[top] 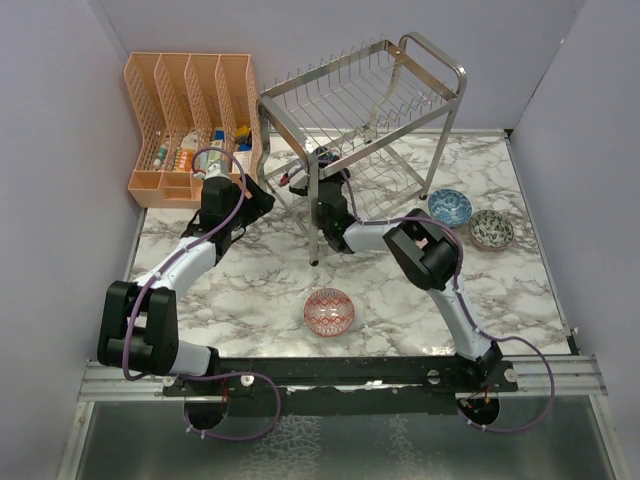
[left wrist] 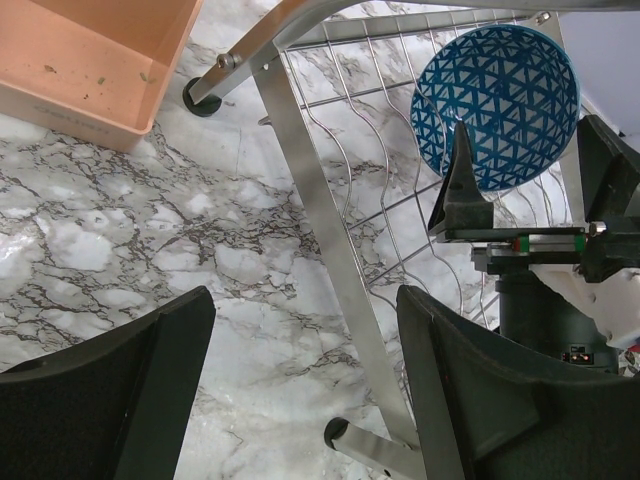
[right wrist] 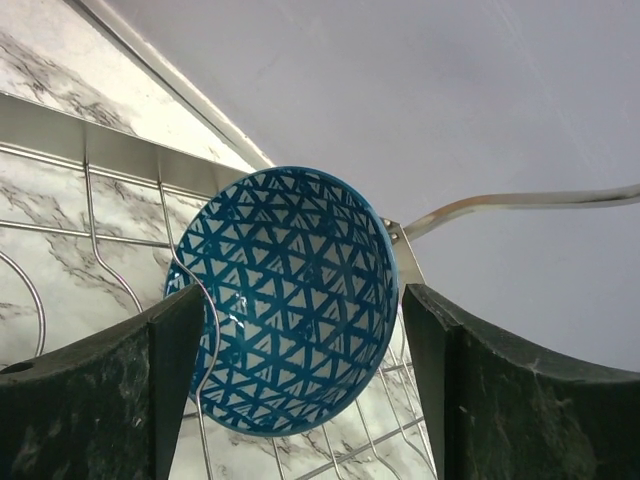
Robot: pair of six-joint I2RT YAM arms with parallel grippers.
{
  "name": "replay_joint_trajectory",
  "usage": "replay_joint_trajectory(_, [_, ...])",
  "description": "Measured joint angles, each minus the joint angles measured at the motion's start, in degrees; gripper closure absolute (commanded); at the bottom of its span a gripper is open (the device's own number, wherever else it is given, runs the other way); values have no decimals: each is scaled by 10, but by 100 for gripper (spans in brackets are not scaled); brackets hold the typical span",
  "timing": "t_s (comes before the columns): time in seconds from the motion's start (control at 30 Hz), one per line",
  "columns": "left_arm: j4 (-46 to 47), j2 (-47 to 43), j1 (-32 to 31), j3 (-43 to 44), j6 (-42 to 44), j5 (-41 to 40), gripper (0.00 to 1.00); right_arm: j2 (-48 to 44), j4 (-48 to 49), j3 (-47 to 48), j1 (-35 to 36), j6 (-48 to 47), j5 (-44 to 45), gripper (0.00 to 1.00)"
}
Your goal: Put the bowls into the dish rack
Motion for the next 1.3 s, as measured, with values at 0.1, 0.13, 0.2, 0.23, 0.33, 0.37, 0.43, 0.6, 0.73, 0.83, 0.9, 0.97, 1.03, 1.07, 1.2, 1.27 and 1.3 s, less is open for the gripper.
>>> replay_joint_trajectory(0.1, [0,0,0,0,0,0,24,-7,1,-11,0,3,0,16])
replay_joint_trajectory(0.13, [0,0,0,0,0,0,24,-11,2,-15,0,5,1,16])
replay_joint_trajectory(0.2, [0,0,0,0,0,0,24,-16,7,-19,0,5,3,12])
replay_joint_trajectory(0.23, [0,0,0,0,0,0,24,-20,14,-22,0,6,5,11])
replay_joint_trajectory(0.33, [0,0,0,0,0,0,24,-26,35,-26,0,4,13,5])
replay_joint_trajectory(0.37, [0,1,0,0,0,0,24,-28,38,-29,0,4,15,2])
replay_joint_trajectory(0.43, [0,1,0,0,0,0,24,-33,43,-35,0,5,19,0])
replay_joint_trajectory(0.6, [0,4,0,0,4,0,24,-52,25,-56,-4,27,21,1])
replay_joint_trajectory(0.73, [0,7,0,0,5,0,23,-82,-14,-78,-9,61,15,1])
replay_joint_trajectory(0.83, [0,9,0,0,6,0,23,-110,-52,-97,-14,93,-3,1])
replay_joint_trajectory(0.9, [0,9,0,0,6,0,23,-129,-87,-103,-18,118,-23,1])
replay_joint_trajectory(0.97, [0,9,0,0,6,0,23,-143,-118,-105,-21,142,-40,1])
replay_joint_trajectory(1.03, [0,9,0,0,6,0,23,-155,-143,-111,-24,164,-52,1])
replay_joint_trajectory(1.07, [0,9,0,0,6,0,22,-161,-155,-115,-25,177,-56,0])
replay_joint_trajectory(1.2, [-1,9,0,0,7,0,22,-184,-201,-139,-28,221,-65,1])
replay_joint_trajectory(1.27, [-1,9,0,0,7,0,22,-199,-229,-150,-28,244,-65,1])
replay_joint_trajectory(1.3, [-1,9,0,0,7,0,21,-205,-243,-154,-28,255,-64,0])
